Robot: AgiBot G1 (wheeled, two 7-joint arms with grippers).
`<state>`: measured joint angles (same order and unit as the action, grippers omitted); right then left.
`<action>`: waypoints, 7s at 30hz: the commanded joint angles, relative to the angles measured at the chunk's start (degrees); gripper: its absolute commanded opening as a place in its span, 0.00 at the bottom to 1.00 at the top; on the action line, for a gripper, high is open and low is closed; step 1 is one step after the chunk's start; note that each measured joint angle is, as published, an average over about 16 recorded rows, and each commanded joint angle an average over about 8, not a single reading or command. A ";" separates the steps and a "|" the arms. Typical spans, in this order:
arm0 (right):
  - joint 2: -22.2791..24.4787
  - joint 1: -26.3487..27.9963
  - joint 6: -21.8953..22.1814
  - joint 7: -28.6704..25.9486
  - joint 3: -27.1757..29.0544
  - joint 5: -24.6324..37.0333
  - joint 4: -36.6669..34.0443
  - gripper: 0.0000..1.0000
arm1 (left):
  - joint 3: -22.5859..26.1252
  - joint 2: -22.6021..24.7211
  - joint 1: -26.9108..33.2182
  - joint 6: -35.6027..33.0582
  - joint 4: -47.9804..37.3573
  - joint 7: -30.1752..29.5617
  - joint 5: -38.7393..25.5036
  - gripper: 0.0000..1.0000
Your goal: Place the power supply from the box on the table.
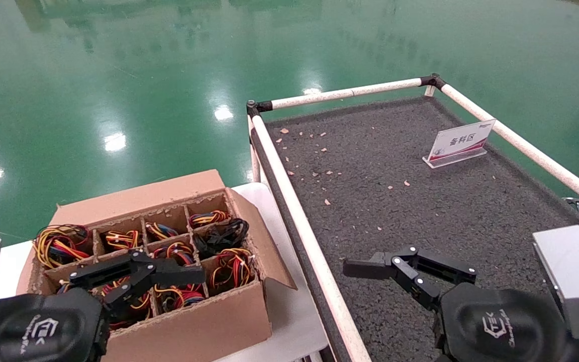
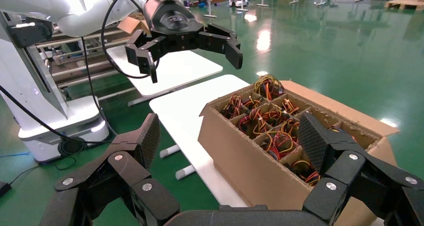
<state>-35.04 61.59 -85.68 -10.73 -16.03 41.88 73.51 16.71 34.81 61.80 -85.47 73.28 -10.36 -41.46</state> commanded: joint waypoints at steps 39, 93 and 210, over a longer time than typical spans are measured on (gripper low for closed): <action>0.00 0.00 0.00 0.00 0.00 0.00 0.00 1.00 | 0.00 0.00 0.00 0.00 0.00 0.00 0.00 0.00; -25.09 16.30 5.57 9.92 -14.72 26.09 -31.64 1.00 | 0.11 -0.03 0.05 0.02 -0.04 0.07 0.07 1.00; -37.48 45.21 31.78 11.94 -7.96 -3.16 -74.37 0.00 | 0.46 -0.17 0.12 0.17 -0.04 0.24 0.31 1.00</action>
<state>-72.44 106.27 -55.34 1.23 -24.05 38.77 0.05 17.17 34.63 61.92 -85.30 73.24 -10.12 -41.15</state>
